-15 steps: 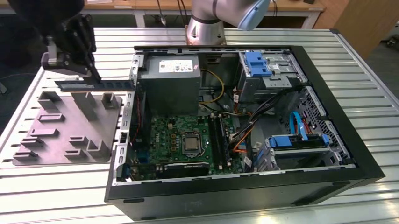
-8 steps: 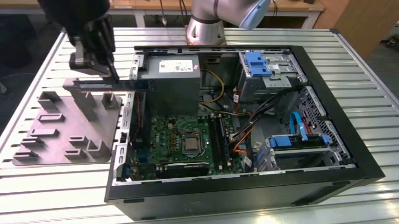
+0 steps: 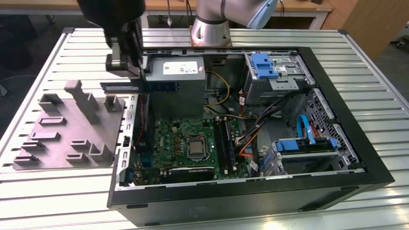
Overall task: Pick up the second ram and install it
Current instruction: 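Pick up the second ram and move it above second insertion slot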
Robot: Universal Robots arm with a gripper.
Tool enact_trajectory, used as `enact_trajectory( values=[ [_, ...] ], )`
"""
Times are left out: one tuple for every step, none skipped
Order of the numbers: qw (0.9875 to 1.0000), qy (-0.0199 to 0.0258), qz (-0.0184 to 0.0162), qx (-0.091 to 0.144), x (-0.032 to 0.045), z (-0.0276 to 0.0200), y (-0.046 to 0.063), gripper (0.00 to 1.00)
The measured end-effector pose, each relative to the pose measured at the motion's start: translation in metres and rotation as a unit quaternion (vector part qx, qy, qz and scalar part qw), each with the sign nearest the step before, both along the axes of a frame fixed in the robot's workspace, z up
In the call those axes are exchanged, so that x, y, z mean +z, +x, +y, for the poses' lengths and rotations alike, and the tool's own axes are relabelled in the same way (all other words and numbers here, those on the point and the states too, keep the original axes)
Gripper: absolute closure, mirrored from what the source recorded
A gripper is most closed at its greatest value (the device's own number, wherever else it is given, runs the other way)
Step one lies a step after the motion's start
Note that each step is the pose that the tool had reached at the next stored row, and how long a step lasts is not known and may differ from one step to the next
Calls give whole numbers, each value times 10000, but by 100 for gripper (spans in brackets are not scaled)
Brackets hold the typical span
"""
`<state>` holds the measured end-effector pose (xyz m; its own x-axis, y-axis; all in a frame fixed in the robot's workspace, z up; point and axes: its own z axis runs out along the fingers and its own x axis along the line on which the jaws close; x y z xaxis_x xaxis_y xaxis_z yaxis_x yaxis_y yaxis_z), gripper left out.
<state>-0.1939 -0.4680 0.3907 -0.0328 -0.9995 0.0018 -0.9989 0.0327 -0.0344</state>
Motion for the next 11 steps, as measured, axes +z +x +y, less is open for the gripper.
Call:
enact_trajectory(
  values=[
    [10000,0,1,0,0,-1,44,89],
    [10000,0,2,0,0,-3,89,89],
    [10000,0,3,0,0,-4,134,89],
    [10000,0,4,0,0,-5,178,89],
    [10000,0,4,0,0,-6,222,89],
    [10000,0,5,0,0,-8,270,89],
    [10000,0,5,0,0,-9,315,89],
    [10000,0,6,0,0,-10,357,89],
    [10000,0,7,0,0,-11,401,89],
    [10000,0,8,0,0,-12,445,89],
    [10000,0,9,0,0,-13,493,89]
  ],
)
